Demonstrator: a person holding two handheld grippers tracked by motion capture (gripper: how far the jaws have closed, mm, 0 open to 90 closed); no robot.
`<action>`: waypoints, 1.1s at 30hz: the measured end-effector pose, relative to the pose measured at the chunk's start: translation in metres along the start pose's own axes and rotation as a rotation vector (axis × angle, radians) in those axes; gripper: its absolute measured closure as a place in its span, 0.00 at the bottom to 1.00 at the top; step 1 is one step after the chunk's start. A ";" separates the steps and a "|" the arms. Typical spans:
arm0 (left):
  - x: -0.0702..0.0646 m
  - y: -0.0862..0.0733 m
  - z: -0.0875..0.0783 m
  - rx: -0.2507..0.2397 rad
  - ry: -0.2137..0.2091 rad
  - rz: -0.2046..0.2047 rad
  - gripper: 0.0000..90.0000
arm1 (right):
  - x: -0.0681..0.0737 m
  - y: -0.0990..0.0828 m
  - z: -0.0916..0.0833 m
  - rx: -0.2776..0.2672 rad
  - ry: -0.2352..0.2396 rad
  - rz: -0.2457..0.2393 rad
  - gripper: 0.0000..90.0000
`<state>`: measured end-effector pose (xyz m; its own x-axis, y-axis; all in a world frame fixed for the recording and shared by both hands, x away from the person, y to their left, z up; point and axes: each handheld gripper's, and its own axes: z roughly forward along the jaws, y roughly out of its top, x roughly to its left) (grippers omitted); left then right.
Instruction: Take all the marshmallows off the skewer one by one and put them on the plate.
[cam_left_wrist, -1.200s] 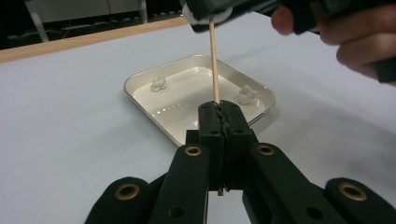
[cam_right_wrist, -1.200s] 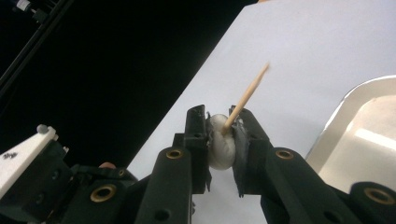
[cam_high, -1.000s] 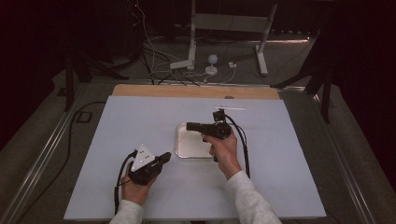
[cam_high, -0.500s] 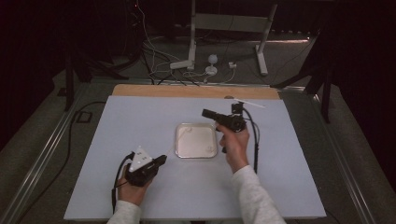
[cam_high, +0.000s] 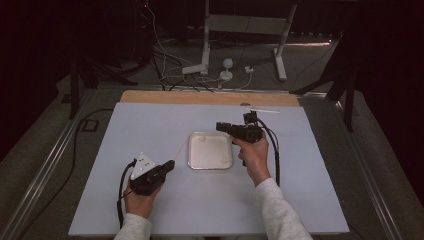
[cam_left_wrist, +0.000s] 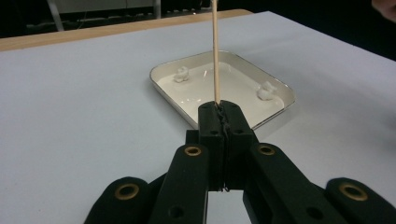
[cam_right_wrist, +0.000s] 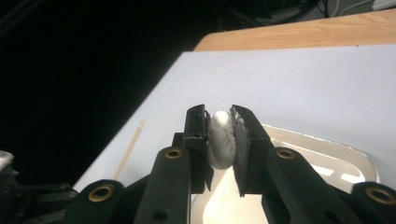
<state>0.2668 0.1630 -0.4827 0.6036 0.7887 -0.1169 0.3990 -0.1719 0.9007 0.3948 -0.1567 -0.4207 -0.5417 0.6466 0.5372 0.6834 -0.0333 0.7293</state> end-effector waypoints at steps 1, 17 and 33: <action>0.000 0.000 0.000 0.000 0.000 -0.002 1.00 | 0.000 -0.001 0.001 0.007 -0.006 -0.010 0.86; 0.000 0.000 0.003 0.005 -0.002 -0.009 1.00 | -0.006 -0.014 0.020 0.075 -0.079 -0.059 0.83; 0.000 0.000 0.004 0.010 0.000 -0.008 1.00 | -0.013 -0.024 0.031 0.126 -0.161 -0.095 0.71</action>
<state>0.2696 0.1611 -0.4849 0.6006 0.7898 -0.1242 0.4107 -0.1715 0.8955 0.4003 -0.1407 -0.4581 -0.5284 0.7558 0.3867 0.6945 0.1227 0.7090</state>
